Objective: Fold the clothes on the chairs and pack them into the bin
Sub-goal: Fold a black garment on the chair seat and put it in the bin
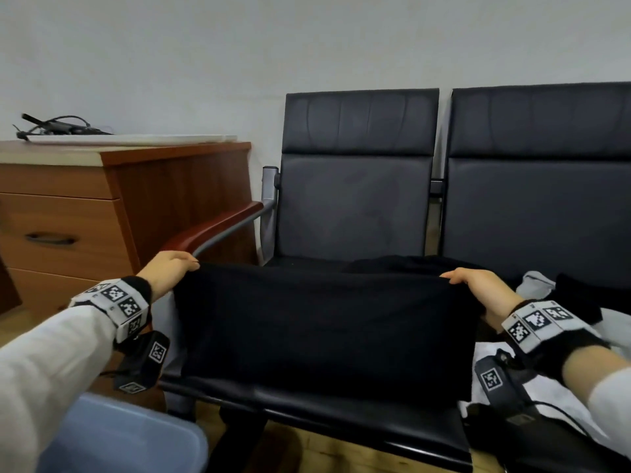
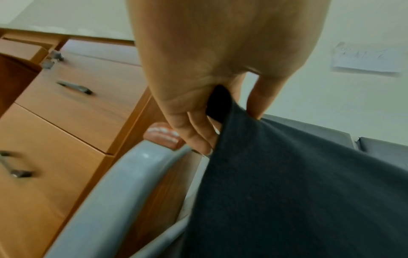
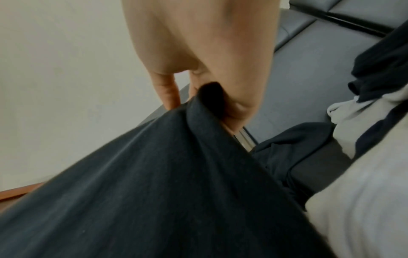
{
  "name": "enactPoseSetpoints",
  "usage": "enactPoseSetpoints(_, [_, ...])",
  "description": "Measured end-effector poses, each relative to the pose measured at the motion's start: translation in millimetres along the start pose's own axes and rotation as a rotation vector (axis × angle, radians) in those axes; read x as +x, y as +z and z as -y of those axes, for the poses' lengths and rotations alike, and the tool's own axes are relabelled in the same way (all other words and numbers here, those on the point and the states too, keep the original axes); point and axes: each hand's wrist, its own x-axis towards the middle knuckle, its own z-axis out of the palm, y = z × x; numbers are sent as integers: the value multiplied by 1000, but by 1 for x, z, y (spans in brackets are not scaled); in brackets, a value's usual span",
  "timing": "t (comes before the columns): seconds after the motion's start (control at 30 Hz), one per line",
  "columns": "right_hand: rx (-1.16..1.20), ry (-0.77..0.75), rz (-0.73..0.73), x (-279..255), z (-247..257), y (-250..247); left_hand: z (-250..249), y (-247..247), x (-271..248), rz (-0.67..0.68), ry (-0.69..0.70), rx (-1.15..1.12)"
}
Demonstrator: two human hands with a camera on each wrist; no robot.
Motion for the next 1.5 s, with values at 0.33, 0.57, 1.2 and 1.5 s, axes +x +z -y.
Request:
enactPoseSetpoints(0.33, [-446,143,-33,90,-52,26,57,100,91,83,-229,554])
enactPoseSetpoints(0.57, [-528,356,66,70,-75,18,47,115,89,29,-123,642])
enactPoseSetpoints(1.2, [203,269,169,17,-58,35,-22,220,-14,396,-134,135])
enactPoseSetpoints(1.5, [582,82,180,9,-14,29,-59,271,-45,672,-76,-65])
